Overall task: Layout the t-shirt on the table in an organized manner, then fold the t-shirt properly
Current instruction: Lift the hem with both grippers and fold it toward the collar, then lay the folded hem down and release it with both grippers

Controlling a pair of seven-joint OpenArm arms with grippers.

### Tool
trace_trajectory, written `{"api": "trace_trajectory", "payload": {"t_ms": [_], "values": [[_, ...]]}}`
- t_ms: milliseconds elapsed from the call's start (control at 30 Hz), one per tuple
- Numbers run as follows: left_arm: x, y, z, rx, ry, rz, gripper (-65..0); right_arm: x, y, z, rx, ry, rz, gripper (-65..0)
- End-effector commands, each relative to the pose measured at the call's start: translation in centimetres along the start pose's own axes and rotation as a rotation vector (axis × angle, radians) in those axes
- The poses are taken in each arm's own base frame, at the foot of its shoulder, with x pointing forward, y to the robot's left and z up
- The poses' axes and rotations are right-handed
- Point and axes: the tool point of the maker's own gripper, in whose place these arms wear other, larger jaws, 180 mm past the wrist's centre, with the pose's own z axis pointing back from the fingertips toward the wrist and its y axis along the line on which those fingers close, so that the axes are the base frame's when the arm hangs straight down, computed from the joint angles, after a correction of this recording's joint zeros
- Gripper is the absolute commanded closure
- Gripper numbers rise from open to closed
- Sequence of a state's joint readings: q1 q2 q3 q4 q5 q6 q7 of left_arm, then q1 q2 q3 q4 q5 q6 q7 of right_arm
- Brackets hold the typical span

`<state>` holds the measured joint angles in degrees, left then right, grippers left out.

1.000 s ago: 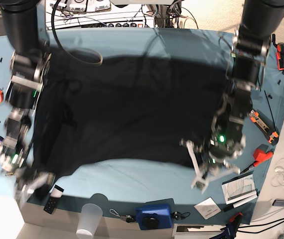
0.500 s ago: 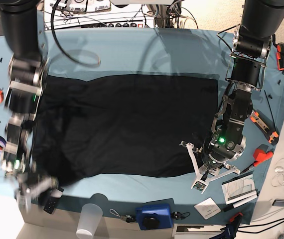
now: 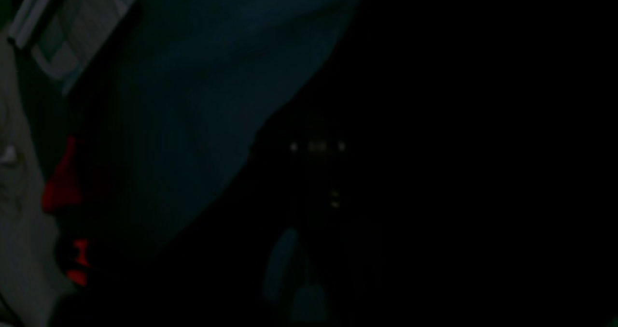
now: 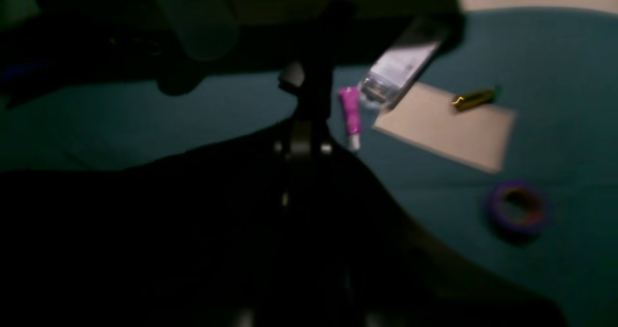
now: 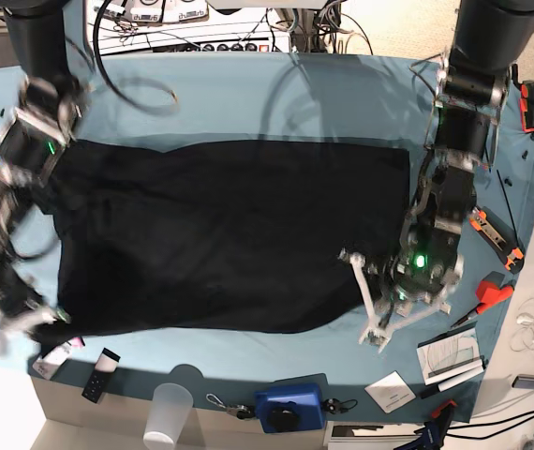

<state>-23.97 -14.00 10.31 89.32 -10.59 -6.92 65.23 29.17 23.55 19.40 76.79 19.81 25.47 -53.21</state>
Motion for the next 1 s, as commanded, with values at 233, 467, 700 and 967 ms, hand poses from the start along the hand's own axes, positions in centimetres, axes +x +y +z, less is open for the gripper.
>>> {"api": "trace_trajectory", "payload": {"t_ms": [233, 467, 700, 967], "values": [[-1.9, 2.2, 1.7, -0.033, -0.07, 0.177, 0.0, 0.8, -1.1, 3.8, 0.007, -0.035, 0.026, 0.0], [-4.5, 2.3, 2.1, -0.067, -0.053, 0.243, 0.0, -3.1, -3.6, 6.1, 0.023, 0.019, -0.097, 0.0], [-5.9, 1.4, 2.2, -0.103, -0.036, 0.264, 0.0, -6.2, -4.6, 8.9, 0.033, 0.09, -0.101, 0.0], [-7.9, 0.2, 2.7, -0.115, -0.006, 0.259, 0.0, -8.2, -5.2, 11.3, 0.014, 0.11, -0.095, 0.0]]}}
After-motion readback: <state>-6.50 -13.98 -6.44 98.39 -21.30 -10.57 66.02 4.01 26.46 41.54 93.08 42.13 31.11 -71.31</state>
